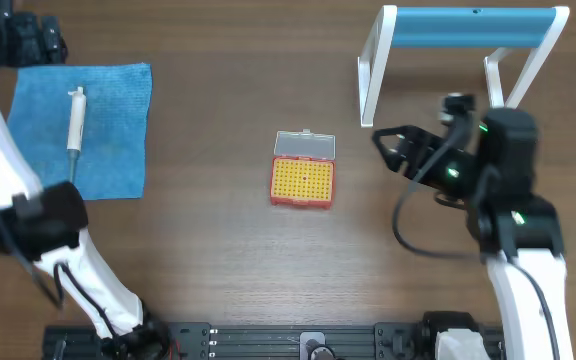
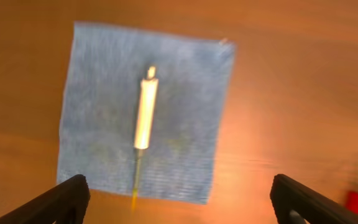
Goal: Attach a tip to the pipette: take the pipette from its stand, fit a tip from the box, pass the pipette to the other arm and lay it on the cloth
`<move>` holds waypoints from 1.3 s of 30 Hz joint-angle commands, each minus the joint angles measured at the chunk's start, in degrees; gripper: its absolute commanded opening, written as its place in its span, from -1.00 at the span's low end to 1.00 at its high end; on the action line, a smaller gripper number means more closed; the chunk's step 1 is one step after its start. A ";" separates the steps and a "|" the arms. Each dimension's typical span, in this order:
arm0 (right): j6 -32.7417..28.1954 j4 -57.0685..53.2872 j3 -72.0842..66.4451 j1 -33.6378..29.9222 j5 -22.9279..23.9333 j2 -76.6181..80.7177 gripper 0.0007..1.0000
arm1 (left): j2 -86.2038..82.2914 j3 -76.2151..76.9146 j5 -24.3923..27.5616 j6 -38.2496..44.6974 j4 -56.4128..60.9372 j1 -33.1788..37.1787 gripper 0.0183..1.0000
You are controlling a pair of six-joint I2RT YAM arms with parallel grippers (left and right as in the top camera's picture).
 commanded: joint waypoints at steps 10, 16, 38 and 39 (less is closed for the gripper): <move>-21.94 -20.92 0.15 -9.49 11.85 -42.10 0.50 | -55.08 -50.49 3.28 -18.95 1.22 -14.56 0.88; -25.49 -21.97 -4.37 -9.49 11.23 -54.16 0.50 | -78.36 -76.74 4.22 -29.22 11.23 -14.51 0.88; -25.09 -22.56 -12.98 -9.51 16.98 -55.28 0.51 | -94.40 -90.16 -1.20 -30.49 18.69 -14.51 0.88; -25.09 -22.84 -12.98 -9.51 16.98 -55.28 0.50 | -94.40 -90.16 -1.20 -30.49 18.69 -14.51 0.88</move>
